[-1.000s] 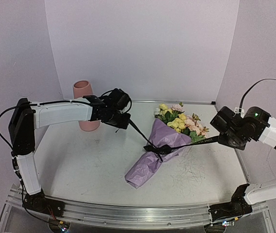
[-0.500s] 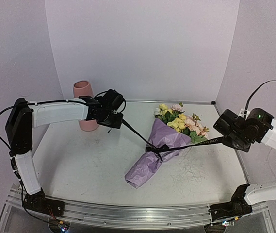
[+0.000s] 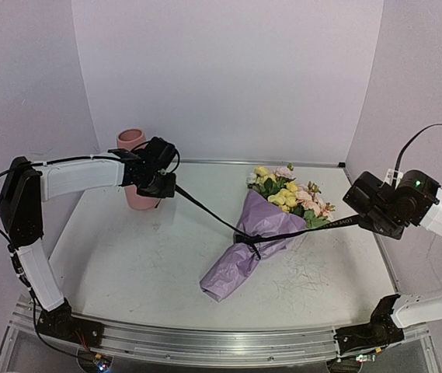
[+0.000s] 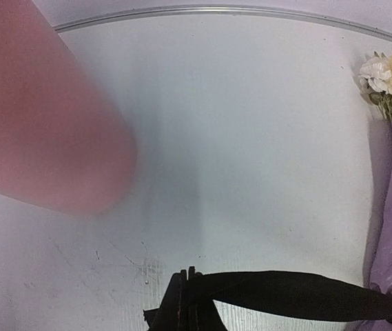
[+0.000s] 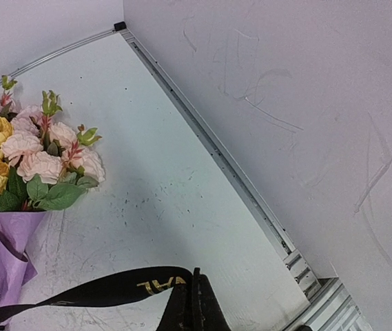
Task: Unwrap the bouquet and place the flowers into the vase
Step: Untie the ribbon from the wrapping paper.
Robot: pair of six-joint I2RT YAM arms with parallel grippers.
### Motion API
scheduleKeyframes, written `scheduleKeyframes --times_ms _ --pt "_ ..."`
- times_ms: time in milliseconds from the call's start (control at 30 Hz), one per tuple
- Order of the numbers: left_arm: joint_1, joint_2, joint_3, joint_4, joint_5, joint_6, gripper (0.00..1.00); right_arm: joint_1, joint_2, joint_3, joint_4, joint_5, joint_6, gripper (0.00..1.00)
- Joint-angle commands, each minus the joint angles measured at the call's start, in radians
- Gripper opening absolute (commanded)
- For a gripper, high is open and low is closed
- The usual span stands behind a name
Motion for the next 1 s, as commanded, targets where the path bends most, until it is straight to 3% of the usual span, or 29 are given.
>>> scheduleKeyframes --times_ms 0,233,400,767,967 --pt "0.008 -0.055 -0.012 0.006 0.014 -0.023 0.0 -0.013 0.044 0.046 -0.068 0.046 -0.04 0.0" --pt "0.019 -0.051 0.001 0.006 0.011 -0.027 0.0 -0.05 0.118 0.07 -0.022 -0.046 -0.152 0.0" --pt "0.027 -0.056 -0.003 0.005 0.004 -0.033 0.0 -0.158 0.111 0.049 0.047 -0.123 -0.249 0.0" --pt "0.047 -0.09 -0.046 0.006 0.003 -0.047 0.0 -0.372 0.099 0.093 0.062 -0.12 -0.407 0.0" --pt "0.065 -0.105 -0.057 0.006 -0.002 -0.05 0.0 -0.421 0.118 0.159 0.077 -0.107 -0.471 0.0"
